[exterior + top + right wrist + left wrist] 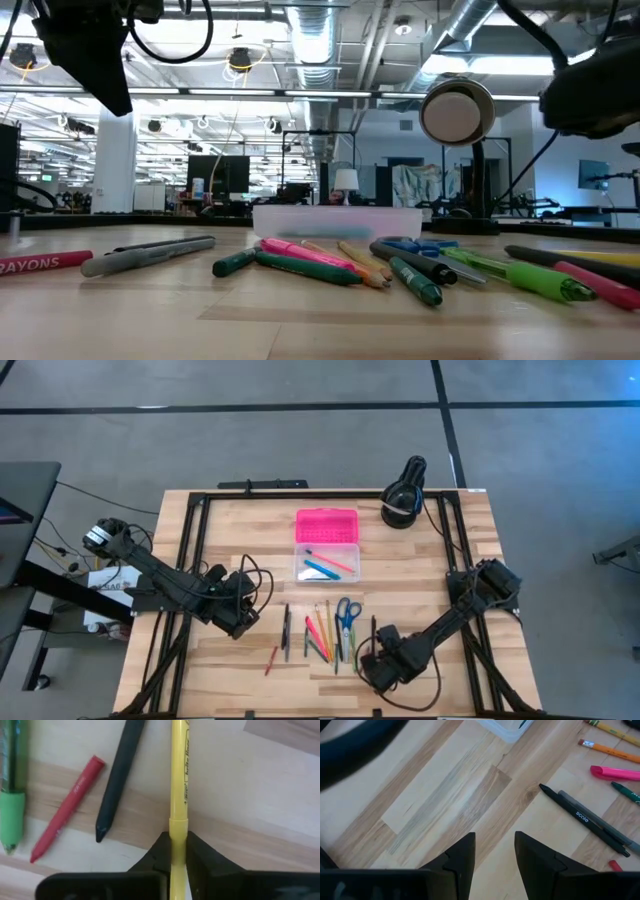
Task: Pick & place school supplies into a supply box
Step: Put the yellow pen into the pink supply box
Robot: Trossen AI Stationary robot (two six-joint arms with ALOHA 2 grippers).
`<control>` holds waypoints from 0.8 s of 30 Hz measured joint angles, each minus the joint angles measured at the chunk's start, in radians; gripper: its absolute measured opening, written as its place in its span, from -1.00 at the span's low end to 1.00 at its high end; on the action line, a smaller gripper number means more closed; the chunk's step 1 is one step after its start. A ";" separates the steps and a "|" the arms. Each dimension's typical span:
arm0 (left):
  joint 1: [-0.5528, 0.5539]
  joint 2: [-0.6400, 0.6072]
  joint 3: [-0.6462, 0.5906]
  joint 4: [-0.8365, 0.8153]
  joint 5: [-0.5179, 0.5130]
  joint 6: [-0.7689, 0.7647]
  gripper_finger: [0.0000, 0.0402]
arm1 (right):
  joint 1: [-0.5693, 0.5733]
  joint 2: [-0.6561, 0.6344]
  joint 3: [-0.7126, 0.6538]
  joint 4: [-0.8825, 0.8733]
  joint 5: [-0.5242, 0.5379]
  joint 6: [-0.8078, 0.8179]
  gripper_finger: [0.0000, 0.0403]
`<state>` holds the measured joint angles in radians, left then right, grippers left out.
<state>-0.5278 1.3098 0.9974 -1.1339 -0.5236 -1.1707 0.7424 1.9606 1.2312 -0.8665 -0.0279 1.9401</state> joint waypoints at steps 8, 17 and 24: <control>0.000 0.000 0.000 0.004 -0.009 -0.025 -0.34 | 0.023 0.006 0.026 -0.093 -0.028 0.032 -0.90; 0.000 0.000 0.000 0.009 -0.015 -0.026 -0.34 | 0.030 0.008 0.045 -0.193 -0.052 -0.011 -0.85; 0.000 0.000 0.000 0.031 -0.023 -0.026 -0.34 | 0.032 0.003 0.046 -0.187 -0.046 -0.012 -0.93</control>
<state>-0.5280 1.3098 0.9977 -1.1027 -0.5468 -1.1965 0.7746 1.9639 1.2774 -1.0540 -0.0743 1.9278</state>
